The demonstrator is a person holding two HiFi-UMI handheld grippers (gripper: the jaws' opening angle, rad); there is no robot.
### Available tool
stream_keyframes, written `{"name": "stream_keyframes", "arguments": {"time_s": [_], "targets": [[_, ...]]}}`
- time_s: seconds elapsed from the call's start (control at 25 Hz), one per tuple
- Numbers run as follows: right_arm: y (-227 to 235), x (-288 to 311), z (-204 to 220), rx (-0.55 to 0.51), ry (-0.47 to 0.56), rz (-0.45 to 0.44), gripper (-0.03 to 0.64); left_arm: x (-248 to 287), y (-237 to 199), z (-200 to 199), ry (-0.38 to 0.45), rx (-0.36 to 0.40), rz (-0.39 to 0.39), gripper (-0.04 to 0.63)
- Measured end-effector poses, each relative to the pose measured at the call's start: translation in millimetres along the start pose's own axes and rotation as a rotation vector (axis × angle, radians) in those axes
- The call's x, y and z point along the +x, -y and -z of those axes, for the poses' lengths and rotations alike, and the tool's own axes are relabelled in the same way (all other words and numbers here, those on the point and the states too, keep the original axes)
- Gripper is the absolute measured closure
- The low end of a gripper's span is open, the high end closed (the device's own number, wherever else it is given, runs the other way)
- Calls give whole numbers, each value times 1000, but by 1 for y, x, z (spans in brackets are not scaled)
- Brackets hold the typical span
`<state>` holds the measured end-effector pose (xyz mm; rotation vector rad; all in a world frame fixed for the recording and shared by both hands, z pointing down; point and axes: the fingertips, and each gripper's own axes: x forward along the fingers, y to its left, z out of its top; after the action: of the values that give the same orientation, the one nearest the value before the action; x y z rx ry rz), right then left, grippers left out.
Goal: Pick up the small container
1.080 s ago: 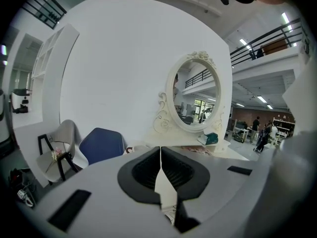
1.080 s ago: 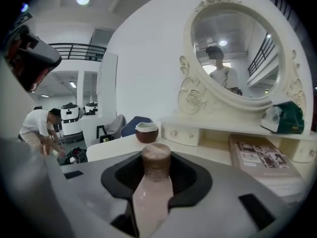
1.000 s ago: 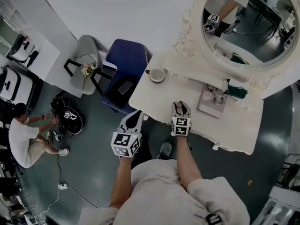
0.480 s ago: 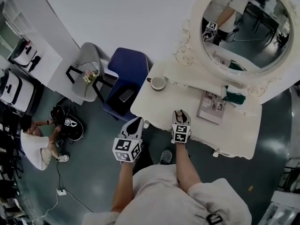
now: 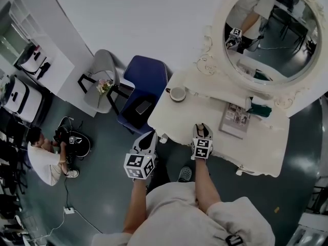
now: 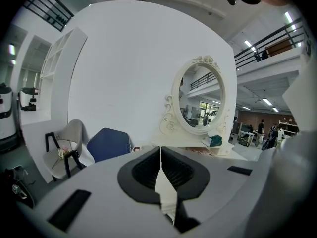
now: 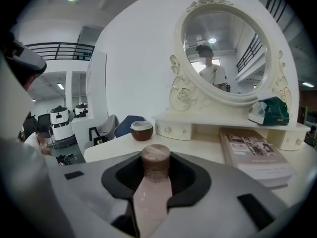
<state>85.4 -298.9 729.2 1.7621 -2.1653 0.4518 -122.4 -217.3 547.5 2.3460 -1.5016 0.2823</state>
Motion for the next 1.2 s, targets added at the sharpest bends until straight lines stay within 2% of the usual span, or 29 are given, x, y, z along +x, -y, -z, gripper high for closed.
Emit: {"name": "stream_keyframes", "arguments": {"time_s": [0.32,0.6,0.88,1.12,1.2], "targets": [[-15,-4,-11,4,-22,-95,479,1,6,3,-3,0,13,566],[-28,-13,-44,-29,-23,-201,479,2,13,4,0,0,31,566],[-27,-31,-90,-50,23,-250,479,4,18,5,2,4,39,566],[-27,-54,-126,15,45,-328,478,4,13,0,5,10,31,566],[-28,-62,-135,3,46,-348,477,4,12,-7,9,12,23,566]]}}
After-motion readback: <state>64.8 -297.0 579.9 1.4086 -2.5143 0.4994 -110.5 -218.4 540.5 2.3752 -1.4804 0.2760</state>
